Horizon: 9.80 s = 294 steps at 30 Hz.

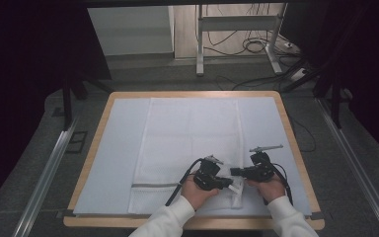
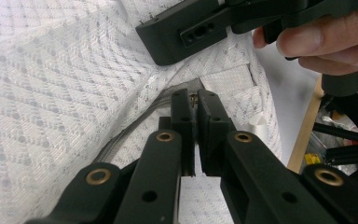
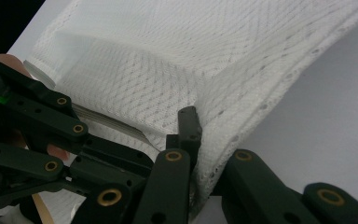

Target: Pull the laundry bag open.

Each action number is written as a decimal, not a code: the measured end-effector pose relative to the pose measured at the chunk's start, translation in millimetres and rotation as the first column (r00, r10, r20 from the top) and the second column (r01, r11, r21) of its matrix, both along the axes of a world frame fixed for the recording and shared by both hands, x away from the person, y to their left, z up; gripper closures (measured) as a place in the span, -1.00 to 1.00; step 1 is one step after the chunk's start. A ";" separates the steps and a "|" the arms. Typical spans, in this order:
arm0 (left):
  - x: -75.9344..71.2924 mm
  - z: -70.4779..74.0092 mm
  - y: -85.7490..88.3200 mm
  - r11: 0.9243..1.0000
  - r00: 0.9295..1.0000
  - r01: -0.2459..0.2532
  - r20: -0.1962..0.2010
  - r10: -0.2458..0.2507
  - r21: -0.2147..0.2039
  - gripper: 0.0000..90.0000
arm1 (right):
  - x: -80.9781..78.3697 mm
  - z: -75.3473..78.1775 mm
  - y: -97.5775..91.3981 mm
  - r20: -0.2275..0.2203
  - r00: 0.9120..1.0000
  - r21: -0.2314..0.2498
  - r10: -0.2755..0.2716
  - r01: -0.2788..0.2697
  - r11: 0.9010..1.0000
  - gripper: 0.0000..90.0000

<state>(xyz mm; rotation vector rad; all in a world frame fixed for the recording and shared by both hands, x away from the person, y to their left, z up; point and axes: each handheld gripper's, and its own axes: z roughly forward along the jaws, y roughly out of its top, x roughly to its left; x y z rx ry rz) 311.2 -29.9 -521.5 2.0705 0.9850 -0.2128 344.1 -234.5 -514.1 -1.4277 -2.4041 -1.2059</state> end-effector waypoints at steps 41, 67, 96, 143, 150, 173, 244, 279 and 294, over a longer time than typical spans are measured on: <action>1.8 -1.1 24.0 0.999 0.999 -0.042 -0.001 0.042 0.007 0.93 | 0.3 1.2 -2.8 0.010 1.000 0.003 -0.011 0.011 1.000 0.97; 0.8 -3.6 43.3 0.999 0.999 -0.038 -0.004 0.038 0.006 0.93 | 0.5 0.1 -1.3 0.010 1.000 0.007 -0.009 0.009 1.000 0.97; 1.9 -3.5 67.0 0.998 0.998 -0.057 -0.023 0.057 0.001 0.93 | -0.3 1.0 -1.0 0.007 1.000 0.007 -0.014 0.014 1.000 0.97; -8.5 -4.5 120.0 0.992 0.991 -0.128 -0.052 0.126 -0.023 0.92 | 0.9 -0.3 0.7 0.010 1.000 -0.007 -0.001 0.001 1.000 0.97; -11.5 -3.2 128.3 0.989 0.989 -0.142 -0.051 0.140 -0.031 0.92 | 0.8 -0.4 0.3 0.012 1.000 -0.007 -0.005 0.005 1.000 0.97; -17.3 -2.0 149.1 0.985 0.985 -0.164 -0.064 0.161 -0.044 0.92 | 0.6 0.0 -0.4 0.015 1.000 -0.003 -0.004 0.004 1.000 0.97; -35.4 -6.3 227.0 0.957 0.956 -0.291 -0.049 0.291 0.007 0.92 | 1.8 -0.5 -9.2 0.023 0.999 -0.011 -0.038 0.038 0.999 0.97; -46.3 -10.4 276.7 0.924 0.923 -0.382 -0.035 0.383 0.033 0.92 | 2.4 -1.4 -8.4 0.027 0.999 -0.022 -0.035 0.036 0.999 0.97; -53.1 -13.4 290.2 0.908 0.912 -0.409 -0.003 0.411 0.088 0.92 | 2.9 -2.3 -6.3 0.027 0.999 -0.030 -0.032 0.033 0.999 0.97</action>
